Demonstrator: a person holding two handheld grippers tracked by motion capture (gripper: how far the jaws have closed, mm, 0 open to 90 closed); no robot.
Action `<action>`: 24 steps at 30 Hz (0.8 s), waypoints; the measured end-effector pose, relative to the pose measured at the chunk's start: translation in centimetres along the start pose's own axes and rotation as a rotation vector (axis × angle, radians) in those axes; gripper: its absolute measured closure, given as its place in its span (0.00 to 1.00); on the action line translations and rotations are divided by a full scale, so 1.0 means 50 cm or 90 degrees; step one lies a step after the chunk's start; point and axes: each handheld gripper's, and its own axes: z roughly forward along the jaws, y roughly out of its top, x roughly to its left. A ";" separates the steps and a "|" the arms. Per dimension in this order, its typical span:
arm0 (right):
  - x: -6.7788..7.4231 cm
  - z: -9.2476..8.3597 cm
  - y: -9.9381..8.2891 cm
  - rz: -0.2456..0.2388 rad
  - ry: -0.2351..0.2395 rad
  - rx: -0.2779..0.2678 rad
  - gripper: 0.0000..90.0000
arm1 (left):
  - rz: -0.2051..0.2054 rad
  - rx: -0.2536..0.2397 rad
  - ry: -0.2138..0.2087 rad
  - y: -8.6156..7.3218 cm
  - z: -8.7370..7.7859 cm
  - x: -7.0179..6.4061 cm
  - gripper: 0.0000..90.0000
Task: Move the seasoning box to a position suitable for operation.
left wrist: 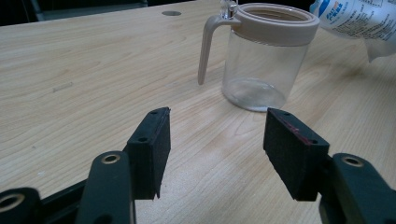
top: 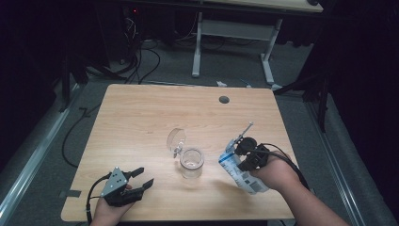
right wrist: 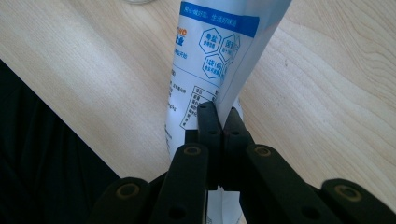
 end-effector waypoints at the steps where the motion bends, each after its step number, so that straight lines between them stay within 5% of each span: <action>1: 0.000 0.000 0.001 -0.001 0.000 0.004 1.00 | 0.001 0.000 -0.001 0.000 0.000 0.000 0.46; 16: 0.009 0.005 -0.005 0.011 0.006 0.014 1.00 | 0.023 0.002 -0.025 0.005 0.012 -0.027 0.49; 24: 0.008 0.000 -0.017 0.015 0.010 0.001 1.00 | 0.024 0.012 -0.089 0.045 0.070 -0.100 0.51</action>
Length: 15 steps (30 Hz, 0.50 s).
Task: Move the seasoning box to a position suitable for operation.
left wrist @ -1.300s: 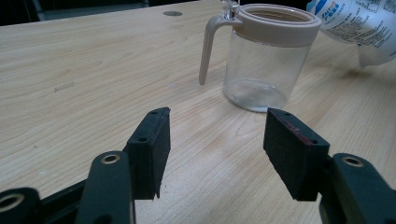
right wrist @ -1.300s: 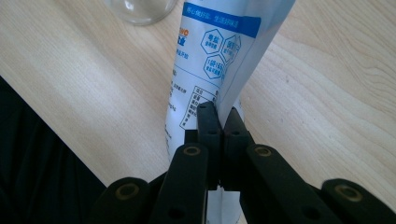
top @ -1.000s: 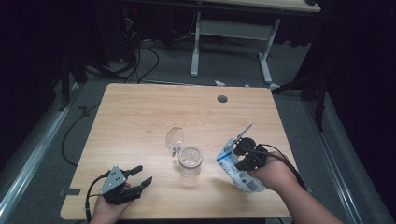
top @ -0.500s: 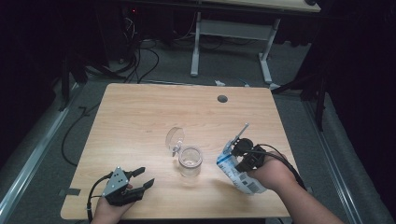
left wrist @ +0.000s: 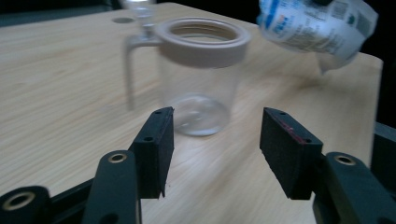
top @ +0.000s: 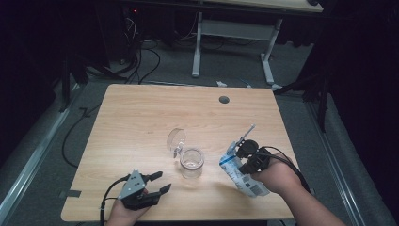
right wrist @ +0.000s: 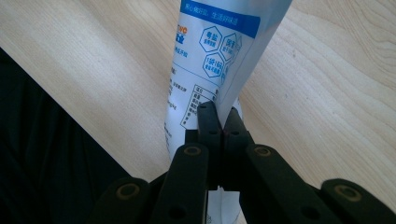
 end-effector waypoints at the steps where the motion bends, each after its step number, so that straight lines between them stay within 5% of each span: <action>1: 0.000 -0.001 -0.001 -0.006 -0.001 -0.001 1.00 | 0.012 0.006 -0.004 0.006 0.011 -0.011 0.51; 8: 0.005 -0.007 -0.001 -0.014 -0.005 0.000 1.00 | 0.064 -0.002 -0.040 0.048 0.085 -0.081 0.51; 15: 0.009 -0.006 0.005 -0.015 -0.001 -0.002 1.00 | 0.071 -0.022 -0.071 0.067 0.128 -0.099 0.52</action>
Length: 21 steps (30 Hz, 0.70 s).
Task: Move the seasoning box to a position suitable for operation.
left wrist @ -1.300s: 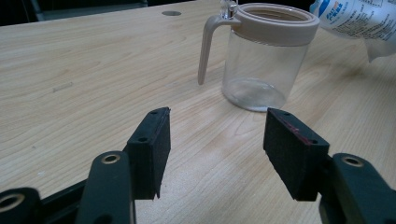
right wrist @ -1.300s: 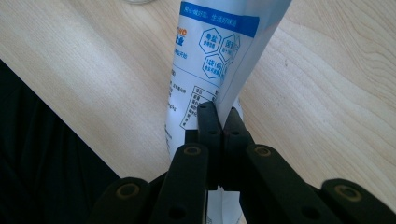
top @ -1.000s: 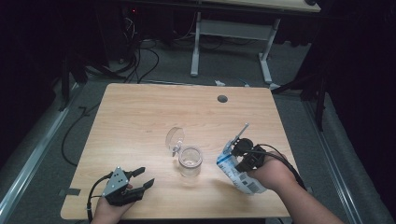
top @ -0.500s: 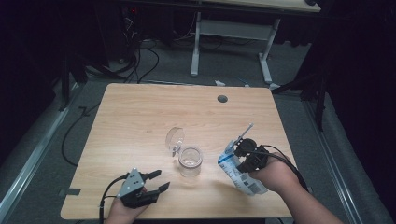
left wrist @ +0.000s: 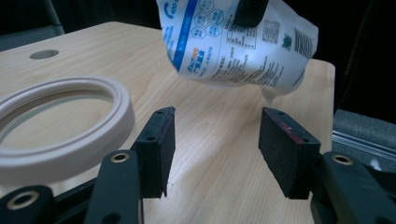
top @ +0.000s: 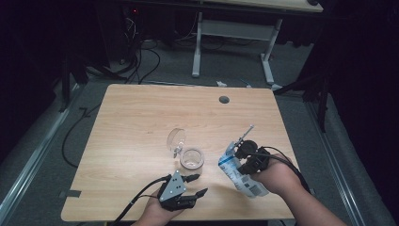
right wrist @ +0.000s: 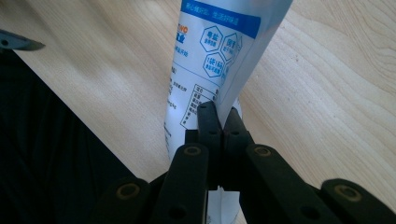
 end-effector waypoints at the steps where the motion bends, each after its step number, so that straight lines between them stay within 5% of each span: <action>1: -0.002 0.001 0.000 -0.011 -0.001 -0.002 1.00 | 0.002 0.000 -0.001 0.000 0.004 0.001 0.52; 8: 0.012 -0.014 0.014 -0.016 -0.010 -0.005 1.00 | -0.015 -0.014 -0.018 -0.006 0.017 -0.007 0.50; 21: 0.058 -0.043 0.045 -0.025 -0.020 -0.008 1.00 | 0.006 0.004 -0.041 -0.023 0.025 -0.029 0.44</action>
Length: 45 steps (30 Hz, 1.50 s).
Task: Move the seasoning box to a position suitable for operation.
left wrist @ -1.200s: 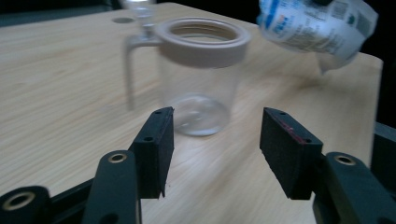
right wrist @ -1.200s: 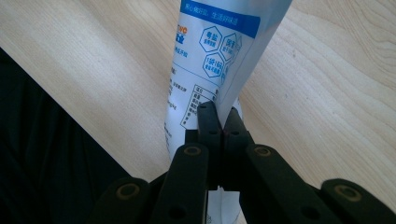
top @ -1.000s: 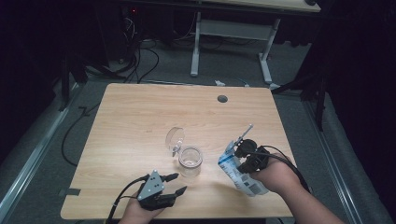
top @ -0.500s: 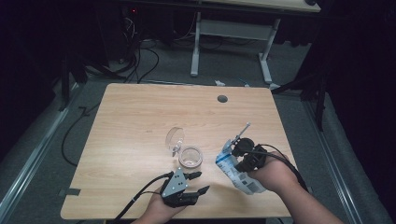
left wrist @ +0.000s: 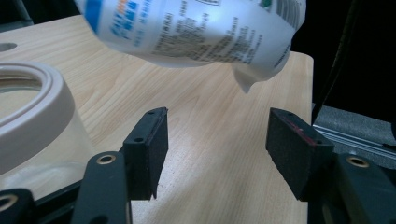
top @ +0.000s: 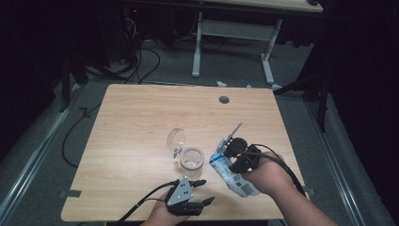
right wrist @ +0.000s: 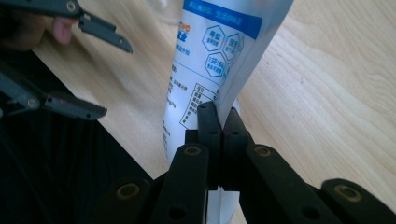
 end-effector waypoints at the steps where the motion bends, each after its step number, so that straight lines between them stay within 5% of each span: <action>1: 0.001 -0.001 0.000 0.001 0.002 -0.002 1.00 | 0.002 0.000 0.002 0.000 -0.001 0.000 0.44; 15: 0.006 -0.011 0.019 -0.012 0.002 0.000 1.00 | -0.006 0.005 0.006 -0.004 0.001 0.004 0.44; 31: 0.036 -0.010 0.106 -0.051 0.001 0.007 1.00 | -0.008 0.005 0.023 -0.008 -0.001 0.013 0.41; 45: 0.051 -0.004 0.117 -0.053 0.006 0.014 1.00 | -0.007 0.011 0.031 -0.008 0.019 0.008 0.38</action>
